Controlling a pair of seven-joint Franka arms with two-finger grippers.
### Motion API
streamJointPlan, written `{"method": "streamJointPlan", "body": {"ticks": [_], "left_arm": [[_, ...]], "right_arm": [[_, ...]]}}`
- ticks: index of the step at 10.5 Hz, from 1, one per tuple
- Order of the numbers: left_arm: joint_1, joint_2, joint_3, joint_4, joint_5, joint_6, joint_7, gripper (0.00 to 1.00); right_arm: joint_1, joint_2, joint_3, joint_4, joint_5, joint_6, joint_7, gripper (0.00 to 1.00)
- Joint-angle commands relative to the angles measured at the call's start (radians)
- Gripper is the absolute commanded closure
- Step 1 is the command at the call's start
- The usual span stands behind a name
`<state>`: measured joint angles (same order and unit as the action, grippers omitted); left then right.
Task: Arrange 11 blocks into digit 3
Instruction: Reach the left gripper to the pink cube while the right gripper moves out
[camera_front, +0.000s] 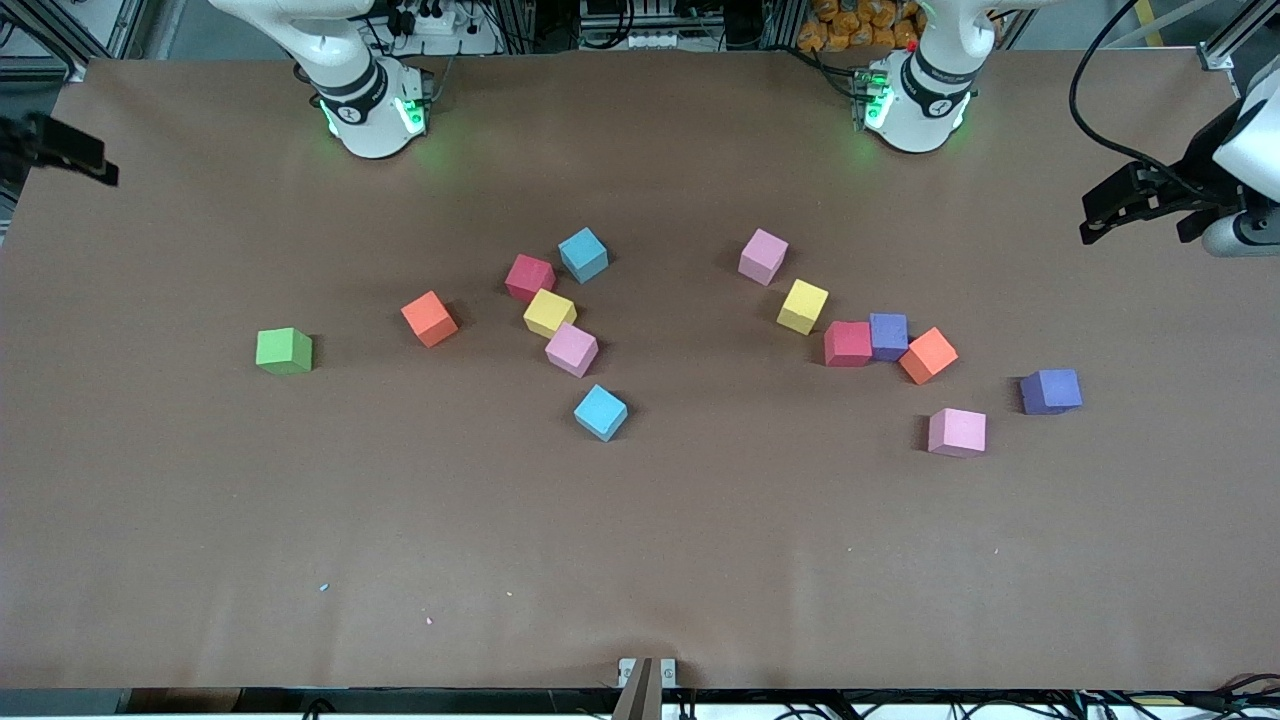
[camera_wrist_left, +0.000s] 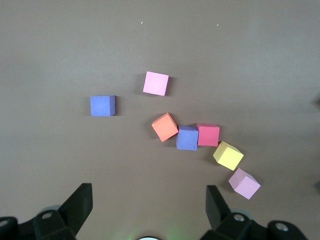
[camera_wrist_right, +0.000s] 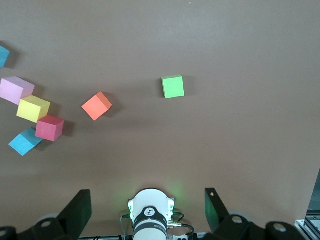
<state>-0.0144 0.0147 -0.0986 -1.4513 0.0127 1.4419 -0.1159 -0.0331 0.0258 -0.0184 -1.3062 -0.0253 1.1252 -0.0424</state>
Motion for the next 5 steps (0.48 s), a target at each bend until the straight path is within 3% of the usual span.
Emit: {"method": "streamJointPlan", "body": {"ticks": [1,5], "left_arm": [[0.004,-0.001,-0.003,0.009,0.009,0.002,0.009,0.0],[-0.05,0.022,-0.019,-0.003,0.013,0.035,-0.005,0.0]], "right_arm": [[-0.019,0.155,-0.006,0.034,-0.024,0.037,-0.005,0.0],[-0.044,0.175,-0.006,0.033,-0.019,0.157,-0.005,0.0]]}}
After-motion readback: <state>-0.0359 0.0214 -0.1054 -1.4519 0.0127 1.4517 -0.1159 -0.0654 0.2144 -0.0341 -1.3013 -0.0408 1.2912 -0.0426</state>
